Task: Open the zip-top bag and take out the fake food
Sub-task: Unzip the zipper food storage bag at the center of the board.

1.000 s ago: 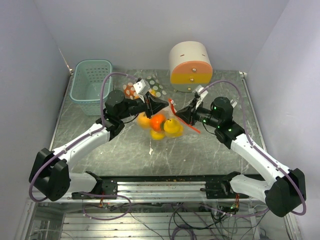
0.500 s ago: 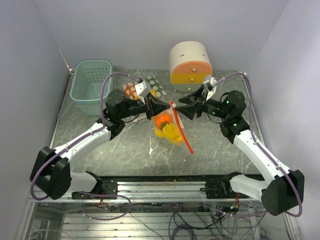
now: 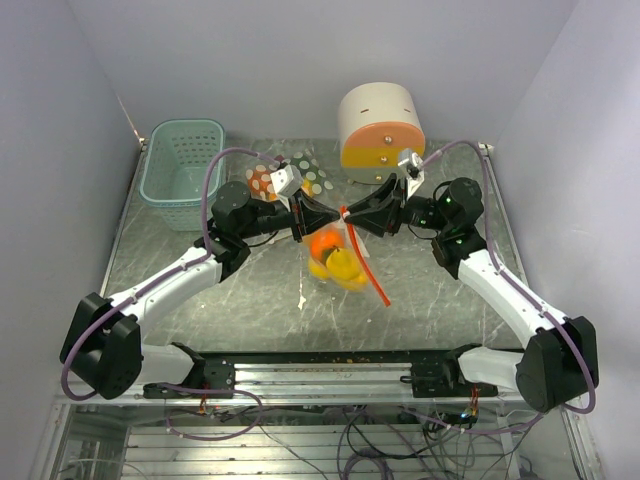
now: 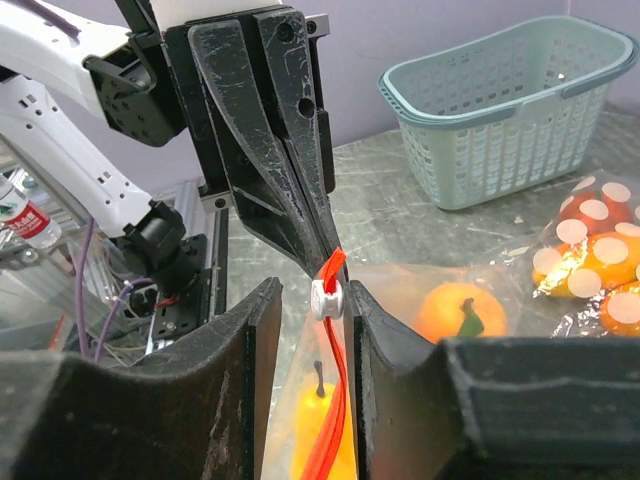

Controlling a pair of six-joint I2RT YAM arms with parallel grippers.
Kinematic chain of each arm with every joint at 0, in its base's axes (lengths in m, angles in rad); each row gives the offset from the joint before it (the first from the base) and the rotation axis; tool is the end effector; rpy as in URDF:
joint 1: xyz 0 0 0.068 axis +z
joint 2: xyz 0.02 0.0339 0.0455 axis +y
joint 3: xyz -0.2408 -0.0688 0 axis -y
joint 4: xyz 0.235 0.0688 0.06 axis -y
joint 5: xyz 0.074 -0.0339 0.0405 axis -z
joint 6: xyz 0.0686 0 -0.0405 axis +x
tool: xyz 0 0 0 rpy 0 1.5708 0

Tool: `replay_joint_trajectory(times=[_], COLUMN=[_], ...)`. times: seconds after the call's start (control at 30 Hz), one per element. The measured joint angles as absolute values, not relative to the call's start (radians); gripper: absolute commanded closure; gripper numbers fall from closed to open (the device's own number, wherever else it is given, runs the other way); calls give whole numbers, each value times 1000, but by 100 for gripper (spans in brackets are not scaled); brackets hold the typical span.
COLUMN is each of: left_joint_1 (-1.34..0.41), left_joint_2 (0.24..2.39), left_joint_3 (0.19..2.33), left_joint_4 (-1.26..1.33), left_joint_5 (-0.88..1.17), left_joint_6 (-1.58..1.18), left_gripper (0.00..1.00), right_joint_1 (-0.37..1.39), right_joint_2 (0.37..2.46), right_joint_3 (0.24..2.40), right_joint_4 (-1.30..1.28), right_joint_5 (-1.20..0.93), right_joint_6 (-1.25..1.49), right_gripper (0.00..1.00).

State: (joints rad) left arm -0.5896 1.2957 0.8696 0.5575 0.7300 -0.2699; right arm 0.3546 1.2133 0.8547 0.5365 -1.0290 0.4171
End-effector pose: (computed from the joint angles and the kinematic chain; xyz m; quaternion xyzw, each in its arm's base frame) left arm 0.2384 -0.2145 0.3191 0.3630 0.5652 -0.5066 0.5406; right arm 0.2464 0.1539 0.3321 -0.3599 0.5700 0.5438 0.4999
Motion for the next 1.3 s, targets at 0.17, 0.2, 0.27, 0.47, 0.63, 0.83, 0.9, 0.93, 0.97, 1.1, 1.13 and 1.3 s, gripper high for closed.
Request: replay_joint_trajectory(times=[0.17, 0.2, 0.27, 0.47, 0.63, 0.83, 0.9, 0.93, 0.97, 1.1, 1.13, 1.3], left_joint_1=[-590, -590, -590, -590, -590, -590, -588, -588, -588, -588, -587, -575], left_joint_2=[1296, 1296, 1296, 1296, 1296, 1296, 1296, 1296, 1296, 1294, 1294, 1296], left_joint_3=[870, 870, 870, 870, 870, 870, 870, 870, 870, 870, 870, 869], left_joint_4=[559, 559, 559, 559, 559, 559, 558, 557, 556, 547, 547, 559], left_joint_5=[730, 730, 730, 730, 730, 729, 726, 722, 718, 686, 681, 677], left_joint_6=[-270, -270, -270, -270, -270, -270, -270, -270, -270, -273, -276, -323], left_gripper=[93, 93, 93, 93, 93, 93, 93, 93, 93, 93, 93, 93], right_joint_1=[354, 354, 354, 354, 355, 354, 355, 355, 354, 355, 355, 355], right_joint_2=[1214, 1215, 1217, 1219, 1220, 1220, 1220, 1219, 1218, 1205, 1201, 1192], right_joint_3=[855, 855, 855, 855, 855, 855, 855, 855, 854, 850, 847, 833], right_joint_4=[540, 541, 541, 525, 527, 524, 523, 522, 521, 496, 489, 454], right_joint_5=[-1034, -1034, -1034, -1018, -1013, -1002, -1000, -999, -997, -979, -972, -937], right_joint_6=[419, 418, 418, 404, 406, 407, 407, 407, 407, 392, 384, 346], right_gripper=[84, 85, 75, 64, 88, 100, 100, 100, 100, 100, 100, 100])
